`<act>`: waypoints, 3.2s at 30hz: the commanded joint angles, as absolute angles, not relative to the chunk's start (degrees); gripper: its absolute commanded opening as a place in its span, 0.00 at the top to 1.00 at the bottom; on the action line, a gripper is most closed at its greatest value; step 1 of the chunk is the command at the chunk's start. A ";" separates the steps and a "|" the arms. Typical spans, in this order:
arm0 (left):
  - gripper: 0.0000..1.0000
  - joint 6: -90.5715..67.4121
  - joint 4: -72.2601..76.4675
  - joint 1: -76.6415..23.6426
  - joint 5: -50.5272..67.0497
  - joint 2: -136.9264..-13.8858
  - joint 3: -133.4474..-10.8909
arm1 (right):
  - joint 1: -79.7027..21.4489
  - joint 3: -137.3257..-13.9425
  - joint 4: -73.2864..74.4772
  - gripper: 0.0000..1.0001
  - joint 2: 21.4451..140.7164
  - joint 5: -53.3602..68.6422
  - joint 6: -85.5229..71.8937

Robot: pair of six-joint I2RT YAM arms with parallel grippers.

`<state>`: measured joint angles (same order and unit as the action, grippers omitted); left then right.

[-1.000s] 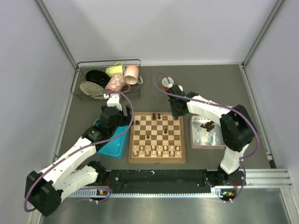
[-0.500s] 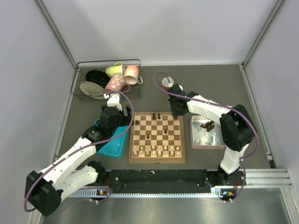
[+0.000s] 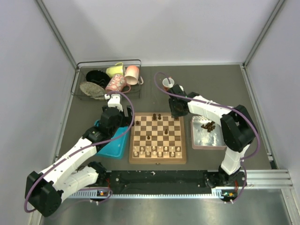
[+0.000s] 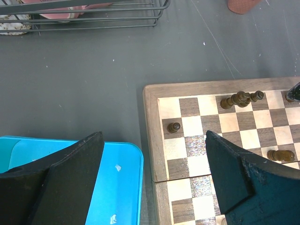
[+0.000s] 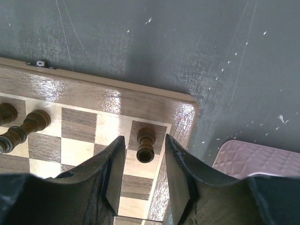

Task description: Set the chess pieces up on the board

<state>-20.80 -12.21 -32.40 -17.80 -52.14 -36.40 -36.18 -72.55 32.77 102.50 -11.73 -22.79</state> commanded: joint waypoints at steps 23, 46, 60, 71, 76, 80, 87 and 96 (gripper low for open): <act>0.07 -21.01 -11.87 -32.61 -17.14 -51.68 -36.74 | -45.08 -67.77 37.70 0.37 84.82 -12.77 -17.05; 0.07 -21.18 -11.34 -32.52 -16.79 -52.21 -35.95 | -48.60 -62.67 28.48 0.57 87.44 -3.34 -30.06; 0.07 -21.01 -11.43 -32.61 -16.96 -51.24 -35.33 | -48.87 -63.90 28.39 0.70 92.46 -3.87 -32.61; 0.07 -20.92 -11.08 -32.61 -16.96 -51.42 -35.16 | -48.87 -65.21 28.48 0.86 91.85 -7.64 -32.52; 0.07 -20.92 -10.99 -32.61 -16.70 -51.59 -35.16 | -48.08 -69.42 30.14 0.90 92.19 -10.72 -31.55; 0.07 -20.74 -10.90 -32.61 -16.70 -51.59 -35.33 | -45.01 -72.94 31.81 0.95 94.30 -10.28 -30.76; 0.07 -20.65 -10.99 -32.61 -16.70 -51.50 -35.16 | -41.66 -76.90 34.45 0.99 98.17 -12.74 -30.85; 0.07 -20.74 -11.07 -32.61 -16.44 -51.42 -35.24 | -41.13 -78.13 36.47 1.00 100.90 -15.73 -32.61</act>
